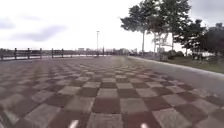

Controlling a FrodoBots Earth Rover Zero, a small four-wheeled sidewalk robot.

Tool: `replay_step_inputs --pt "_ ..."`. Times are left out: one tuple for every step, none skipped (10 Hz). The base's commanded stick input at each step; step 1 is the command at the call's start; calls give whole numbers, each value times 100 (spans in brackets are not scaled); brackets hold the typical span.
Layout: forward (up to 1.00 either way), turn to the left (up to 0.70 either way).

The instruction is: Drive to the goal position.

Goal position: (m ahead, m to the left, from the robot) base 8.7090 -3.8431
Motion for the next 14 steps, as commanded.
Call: replay_step_inputs --pt "70 0" --pt "70 0" --pt "70 0" --pt "70 0" --pt "70 0" --pt "70 0" --pt "70 0" --pt "70 0" --pt "70 0" --pt "70 0" --pt "70 0" --pt "70 0" --pt "70 0" --pt "70 1"
